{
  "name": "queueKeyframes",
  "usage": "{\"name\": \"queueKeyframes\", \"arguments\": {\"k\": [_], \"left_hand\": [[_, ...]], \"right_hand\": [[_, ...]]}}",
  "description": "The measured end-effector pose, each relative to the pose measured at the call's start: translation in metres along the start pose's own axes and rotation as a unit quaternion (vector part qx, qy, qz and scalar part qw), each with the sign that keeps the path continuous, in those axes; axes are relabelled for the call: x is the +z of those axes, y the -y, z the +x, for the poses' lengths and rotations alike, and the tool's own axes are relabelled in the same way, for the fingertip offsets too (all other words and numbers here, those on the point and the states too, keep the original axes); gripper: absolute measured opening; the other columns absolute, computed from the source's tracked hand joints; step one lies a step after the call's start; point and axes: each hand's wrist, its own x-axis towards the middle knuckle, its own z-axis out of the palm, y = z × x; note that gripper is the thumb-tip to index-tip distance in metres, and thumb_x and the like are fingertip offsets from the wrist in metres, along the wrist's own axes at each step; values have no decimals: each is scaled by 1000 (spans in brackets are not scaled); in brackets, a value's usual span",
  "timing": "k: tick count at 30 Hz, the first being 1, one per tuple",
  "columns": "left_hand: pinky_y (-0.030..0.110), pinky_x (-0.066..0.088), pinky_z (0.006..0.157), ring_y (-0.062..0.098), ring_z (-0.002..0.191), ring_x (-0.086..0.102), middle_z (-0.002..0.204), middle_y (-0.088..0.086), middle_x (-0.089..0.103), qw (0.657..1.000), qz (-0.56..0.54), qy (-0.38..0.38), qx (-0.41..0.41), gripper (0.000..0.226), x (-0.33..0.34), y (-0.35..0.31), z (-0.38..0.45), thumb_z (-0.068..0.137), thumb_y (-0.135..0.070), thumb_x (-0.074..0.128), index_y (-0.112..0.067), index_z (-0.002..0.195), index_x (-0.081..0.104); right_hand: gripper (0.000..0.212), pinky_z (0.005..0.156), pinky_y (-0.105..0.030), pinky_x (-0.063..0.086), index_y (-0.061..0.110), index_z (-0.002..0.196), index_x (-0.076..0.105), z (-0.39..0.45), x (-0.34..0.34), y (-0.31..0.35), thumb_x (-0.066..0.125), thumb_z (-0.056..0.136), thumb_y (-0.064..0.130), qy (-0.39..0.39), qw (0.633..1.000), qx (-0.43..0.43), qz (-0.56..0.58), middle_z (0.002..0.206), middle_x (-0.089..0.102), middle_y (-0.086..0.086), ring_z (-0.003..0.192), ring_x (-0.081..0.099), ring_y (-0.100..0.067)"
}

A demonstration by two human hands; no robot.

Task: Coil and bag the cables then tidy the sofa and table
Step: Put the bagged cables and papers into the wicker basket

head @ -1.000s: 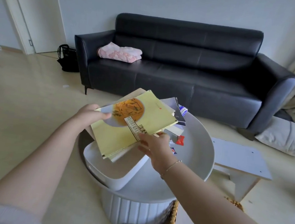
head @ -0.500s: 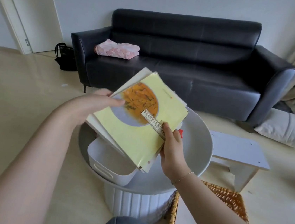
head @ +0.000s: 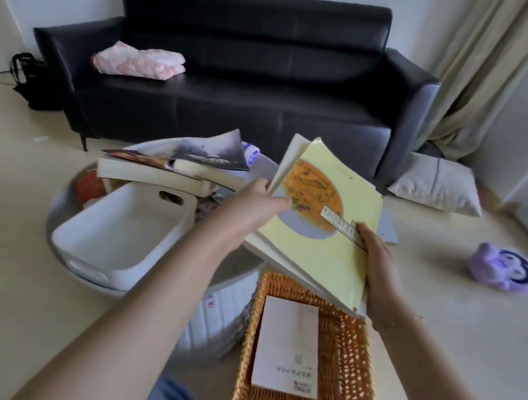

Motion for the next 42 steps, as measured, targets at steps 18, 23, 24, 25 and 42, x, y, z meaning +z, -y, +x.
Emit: {"name": "queueKeyframes", "arguments": {"k": [18,23,24,25,42], "left_hand": [[37,35,108,31,139,36,154,16,33,899,158,97,-396,53,170,227,30,100,-15,53,1,147,33],[31,37,104,29,135,40,150,15,37,886,155,52,-435,54,180,284,45,101,-13,49,3,149,27],[31,36,105,29,135,41,150,14,38,890,135,54,-431,51,182,290,45,101,-10,46,2,148,29],[33,36,106,30,134,41,148,12,40,898,118,53,-421,48,185,296,45,101,-7,44,-1,148,32],[26,42,92,21,127,50,147,6,47,943,244,101,-202,58,176,231,72,90,1,43,-14,146,41]], "right_hand": [[24,72,-45,59,5,113,59,78,-147,-197,59,95,22,-30,963,216,-155,100,70,-17,84,69,-32],[22,51,-29,53,2,113,56,115,-138,-243,58,96,16,-29,949,264,-169,97,68,-14,76,66,-27],[24,51,-30,54,1,115,54,122,-139,-252,60,95,15,-37,947,274,-162,98,66,-14,77,66,-28],[30,56,-34,56,2,119,53,127,-140,-261,62,94,16,-44,945,284,-154,101,66,-15,80,67,-30],[58,96,-46,51,14,136,43,142,-126,-277,66,83,20,-127,927,177,-306,131,49,-10,115,53,-29]]}}
